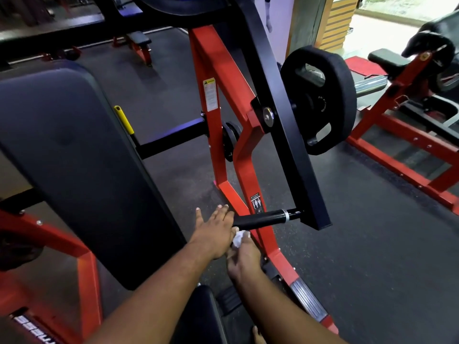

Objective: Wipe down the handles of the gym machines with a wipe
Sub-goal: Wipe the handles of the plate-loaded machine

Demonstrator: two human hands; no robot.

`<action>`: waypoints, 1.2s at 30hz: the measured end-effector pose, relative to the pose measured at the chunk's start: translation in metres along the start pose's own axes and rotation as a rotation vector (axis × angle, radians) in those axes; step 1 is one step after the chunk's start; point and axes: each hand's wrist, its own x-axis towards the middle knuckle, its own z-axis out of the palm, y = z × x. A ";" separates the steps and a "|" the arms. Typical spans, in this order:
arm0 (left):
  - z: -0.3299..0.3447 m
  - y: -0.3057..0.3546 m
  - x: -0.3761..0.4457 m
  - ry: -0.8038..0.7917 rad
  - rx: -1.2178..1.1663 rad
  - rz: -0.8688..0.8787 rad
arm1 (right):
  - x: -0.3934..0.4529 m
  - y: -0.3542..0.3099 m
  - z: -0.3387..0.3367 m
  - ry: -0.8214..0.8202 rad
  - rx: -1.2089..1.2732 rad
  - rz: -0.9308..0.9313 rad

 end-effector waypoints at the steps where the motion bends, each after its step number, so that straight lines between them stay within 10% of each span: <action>1: 0.001 0.000 0.000 -0.003 -0.002 -0.004 | 0.001 -0.009 -0.003 0.042 0.000 -0.039; 7: 0.000 0.000 0.001 -0.005 -0.014 0.001 | 0.022 -0.067 -0.006 0.161 0.149 -0.222; 13: -0.002 0.001 0.000 -0.003 -0.020 -0.003 | -0.017 0.012 0.005 -0.066 0.059 0.108; 21: -0.004 0.001 -0.002 -0.020 -0.021 0.002 | 0.026 -0.069 -0.005 0.229 0.147 -0.149; 28: -0.006 0.001 -0.002 -0.020 -0.018 0.009 | 0.004 -0.004 0.008 0.097 0.102 0.079; 36: -0.005 0.002 -0.003 -0.028 0.003 0.003 | 0.031 -0.085 0.002 0.290 0.112 -0.206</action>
